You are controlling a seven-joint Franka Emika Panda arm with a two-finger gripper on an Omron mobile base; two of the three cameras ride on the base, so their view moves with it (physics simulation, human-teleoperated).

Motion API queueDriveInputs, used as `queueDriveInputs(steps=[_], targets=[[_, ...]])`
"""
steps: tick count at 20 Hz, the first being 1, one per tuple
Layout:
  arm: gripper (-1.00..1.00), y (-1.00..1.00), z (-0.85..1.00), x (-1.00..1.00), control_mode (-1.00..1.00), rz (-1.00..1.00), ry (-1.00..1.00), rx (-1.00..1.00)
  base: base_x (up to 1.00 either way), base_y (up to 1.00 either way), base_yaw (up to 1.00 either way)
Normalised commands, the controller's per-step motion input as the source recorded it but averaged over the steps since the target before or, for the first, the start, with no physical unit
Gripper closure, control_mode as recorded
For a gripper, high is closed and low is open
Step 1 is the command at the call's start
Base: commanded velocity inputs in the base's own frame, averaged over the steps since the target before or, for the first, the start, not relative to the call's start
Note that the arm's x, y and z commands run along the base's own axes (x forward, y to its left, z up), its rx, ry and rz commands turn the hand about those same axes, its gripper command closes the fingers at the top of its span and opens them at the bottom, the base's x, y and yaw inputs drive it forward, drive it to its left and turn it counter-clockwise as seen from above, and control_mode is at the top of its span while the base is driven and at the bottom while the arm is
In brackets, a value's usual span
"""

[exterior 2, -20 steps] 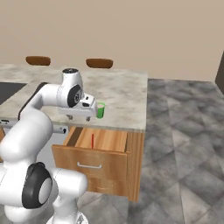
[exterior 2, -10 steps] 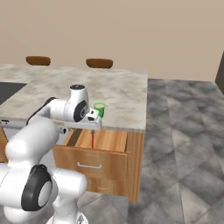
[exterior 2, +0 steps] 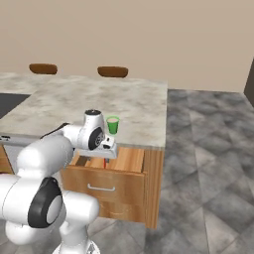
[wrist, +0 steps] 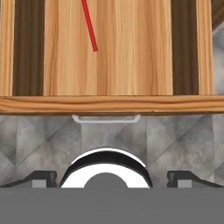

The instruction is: Pick up the straw from the right drawer and put it inside the smoothie cup.

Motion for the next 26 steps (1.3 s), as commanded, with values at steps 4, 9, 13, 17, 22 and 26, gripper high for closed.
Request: queueDriveInputs(steps=[4, 9, 13, 17, 22, 26], targets=[[-1.0, 0.0, -0.26, 0.33, -1.0, 0.0, 0.11, 0.0, 0.0, 0.0, 0.0], [-1.0, 0.0, -0.28, 0.32, -1.0, 0.0, 0.05, 0.0, 0.0, 0.0, 0.0], [-1.0, 0.0, -0.41, 0.26, -1.0, 0.0, 0.0, 0.0, 0.0, 0.0, 0.0], [-1.0, 0.0, -0.45, 0.22, -1.0, 0.0, 0.0, 0.0, 0.0, 0.0, 0.0], [-1.0, 0.0, -0.38, 0.3, -1.0, 0.0, 0.0, 0.0, 0.0, 0.0, 0.0], [-1.0, 0.0, -0.19, 0.39, -1.0, 0.0, 0.0, 0.0, 0.0, 0.0, 0.0]])
